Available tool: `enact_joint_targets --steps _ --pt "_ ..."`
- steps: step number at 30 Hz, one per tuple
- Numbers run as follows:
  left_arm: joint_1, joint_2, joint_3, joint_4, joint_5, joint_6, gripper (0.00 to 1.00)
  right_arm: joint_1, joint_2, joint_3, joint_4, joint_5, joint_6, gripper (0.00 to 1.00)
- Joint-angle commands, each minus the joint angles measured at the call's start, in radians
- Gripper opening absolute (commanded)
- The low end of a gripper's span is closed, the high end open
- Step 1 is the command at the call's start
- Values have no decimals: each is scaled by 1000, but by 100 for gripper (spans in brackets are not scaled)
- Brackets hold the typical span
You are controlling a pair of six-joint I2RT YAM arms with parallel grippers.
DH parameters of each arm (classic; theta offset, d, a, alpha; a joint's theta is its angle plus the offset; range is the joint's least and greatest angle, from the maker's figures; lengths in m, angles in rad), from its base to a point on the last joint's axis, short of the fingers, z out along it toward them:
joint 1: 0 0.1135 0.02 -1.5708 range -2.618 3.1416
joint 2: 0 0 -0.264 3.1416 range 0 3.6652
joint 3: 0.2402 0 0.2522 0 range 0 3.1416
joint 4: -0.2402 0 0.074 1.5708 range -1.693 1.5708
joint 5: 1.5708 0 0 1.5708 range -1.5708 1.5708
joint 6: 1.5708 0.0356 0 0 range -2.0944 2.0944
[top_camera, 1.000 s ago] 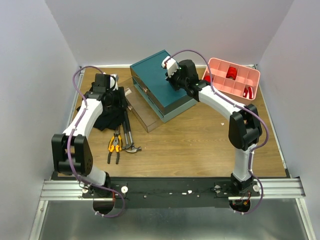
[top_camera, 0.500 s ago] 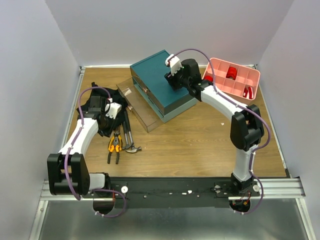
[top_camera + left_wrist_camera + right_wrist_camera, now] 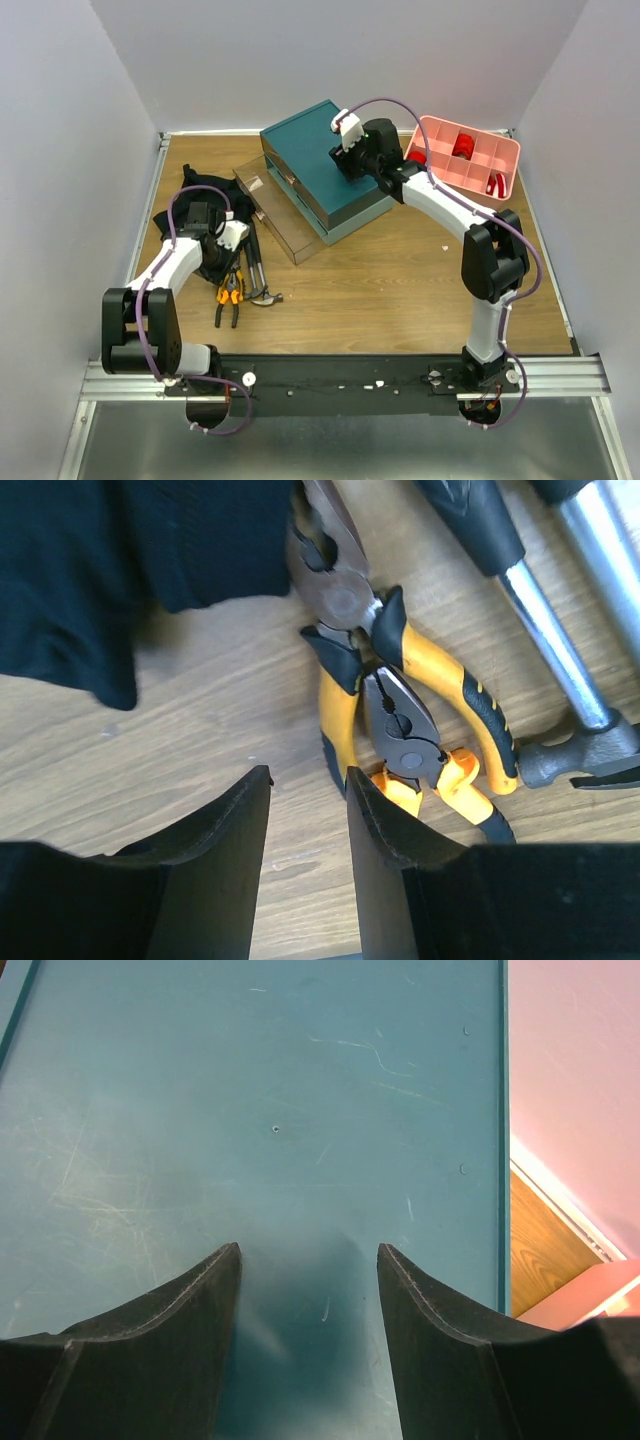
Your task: Sort the tools into containers
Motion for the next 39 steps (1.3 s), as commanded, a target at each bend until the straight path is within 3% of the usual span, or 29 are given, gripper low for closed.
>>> enact_joint_targets --steps 1,8,11,15,19,22,25,29,32,39 --pt "4 21 -30 47 5 29 46 0 50 -61 -198 7 -12 66" --pt "4 70 -27 70 21 -14 46 0 54 -68 -193 10 -16 66" --pt "4 113 -32 89 -4 -29 38 1 54 -65 -193 10 -15 66" --pt "4 147 -9 69 8 -34 19 -2 62 -59 -195 10 -18 66" --pt "107 11 -14 -31 211 108 0 0 65 -53 -190 12 -18 66" --pt "162 -127 -1 -85 320 210 0 0 74 -45 -189 13 -19 66" --pt "167 -210 57 -80 390 204 0 0 77 -39 -189 13 -18 66" --pt "160 -217 153 -10 556 61 0 1 79 -38 -187 12 -19 66" --pt "122 -132 239 58 633 -86 0 3 73 -42 -187 15 -24 66" --pt "70 142 373 340 665 -595 0 6 41 -74 -173 26 -42 66"
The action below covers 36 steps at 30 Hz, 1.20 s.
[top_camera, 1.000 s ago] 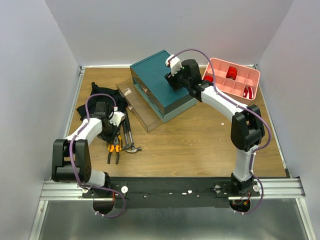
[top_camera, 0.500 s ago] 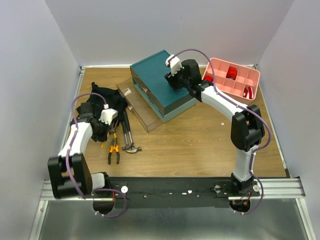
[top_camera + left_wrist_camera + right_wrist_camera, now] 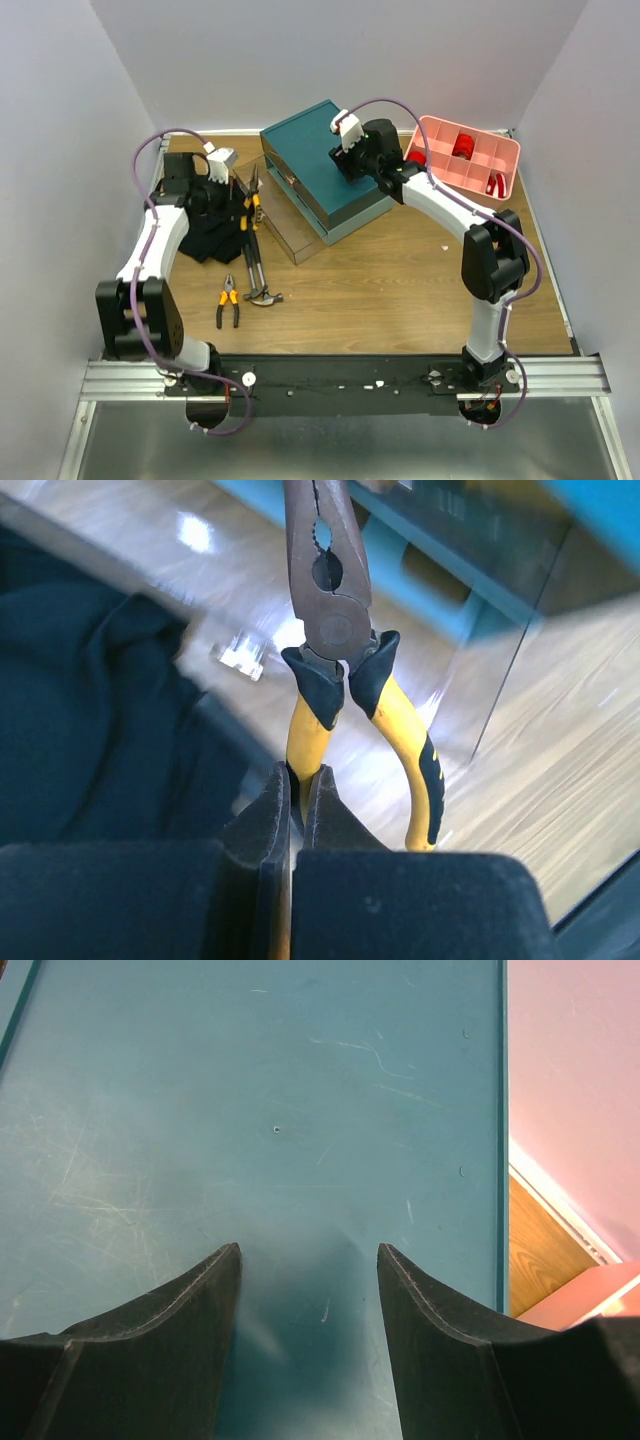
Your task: Sort the tools into containers
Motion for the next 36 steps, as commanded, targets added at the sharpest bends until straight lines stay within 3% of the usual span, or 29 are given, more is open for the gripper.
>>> enact_joint_targets --steps 1,5,10,11,12,15,19,21,25,26,30,33,36 --pt "-20 138 56 283 101 -480 0 6 37 -80 -179 27 -36 66" --pt "-28 264 94 397 106 -747 0 6 22 -95 -173 31 -48 66" --pt "-71 350 102 552 109 -923 1 7 2 -114 -162 36 -60 66" --pt "-103 364 120 532 110 -918 8 7 0 -117 -161 36 -60 66" --pt "-114 390 139 501 113 -906 30 7 0 -123 -159 34 -63 66" --pt "-114 352 137 422 57 -897 55 7 -7 -127 -158 34 -65 66" --pt "-44 235 85 236 -9 -771 61 7 -15 -134 -151 36 -69 66" --pt "-4 156 61 166 -84 -693 71 7 -17 -141 -150 33 -71 66" --pt "-2 103 84 -187 -218 -278 68 7 -14 -147 -150 33 -69 66" --pt "-1 86 67 -223 -229 -102 68 7 -12 -147 -151 31 -71 66" --pt "1 -76 -80 -335 -305 219 69 7 -11 -143 -153 30 -69 66" --pt "-1 -151 -180 -385 -342 329 70 7 -9 -143 -161 27 -66 66" --pt "-1 -165 -248 -418 -419 341 68 9 -15 -149 -159 25 -65 66"
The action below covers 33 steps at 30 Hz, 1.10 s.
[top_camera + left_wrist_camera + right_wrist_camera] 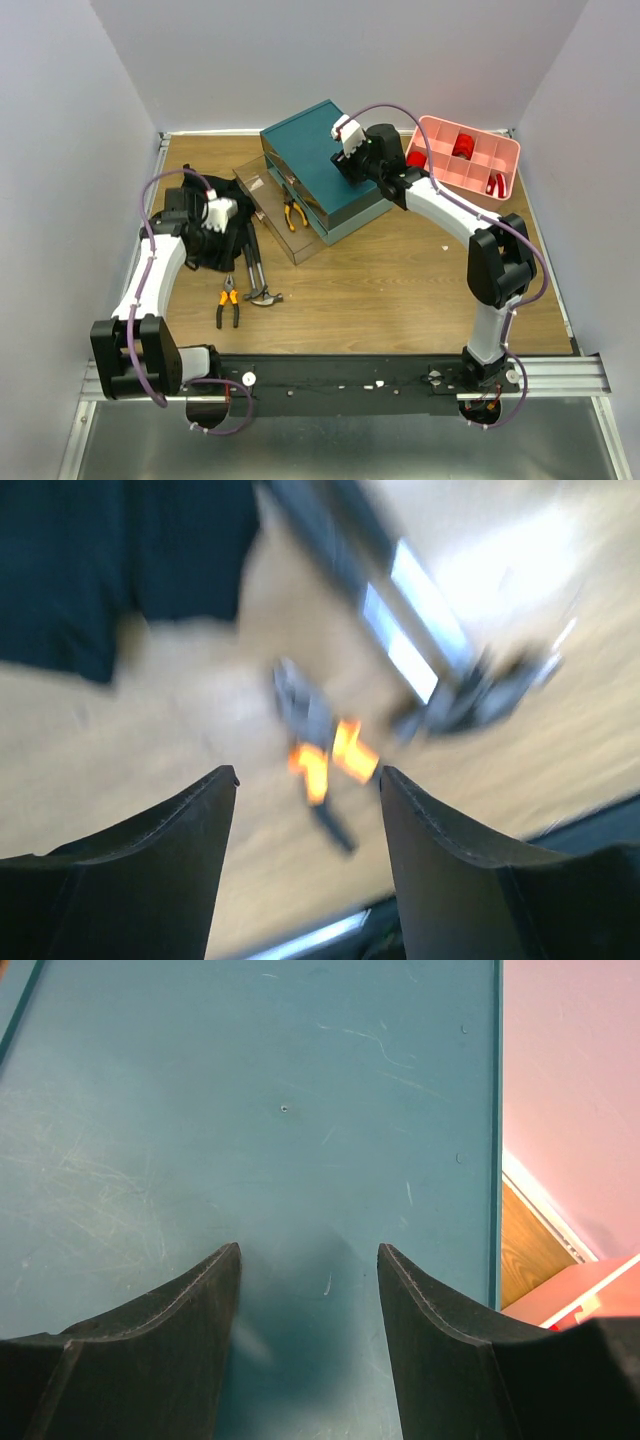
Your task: Sort the tools into containers
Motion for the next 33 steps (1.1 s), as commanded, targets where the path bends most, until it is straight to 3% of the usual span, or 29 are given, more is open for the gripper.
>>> enact_joint_targets --steps 1,10,16,23,28,33 --pt "-1 -44 -124 -147 -157 247 67 6 39 -70 -202 16 -12 66" --pt "-13 -2 -295 -14 -241 263 64 6 30 -75 -202 13 -9 66" --pt "-22 61 -290 105 -268 205 47 9 33 -82 -200 8 -9 66" --pt "-56 107 -284 161 -258 160 45 17 50 -68 -196 5 -7 66" --pt "-113 103 -252 114 -189 166 44 20 51 -62 -196 5 -7 66" --pt "-124 162 -249 164 -266 117 41 20 47 -78 -189 8 -12 66"
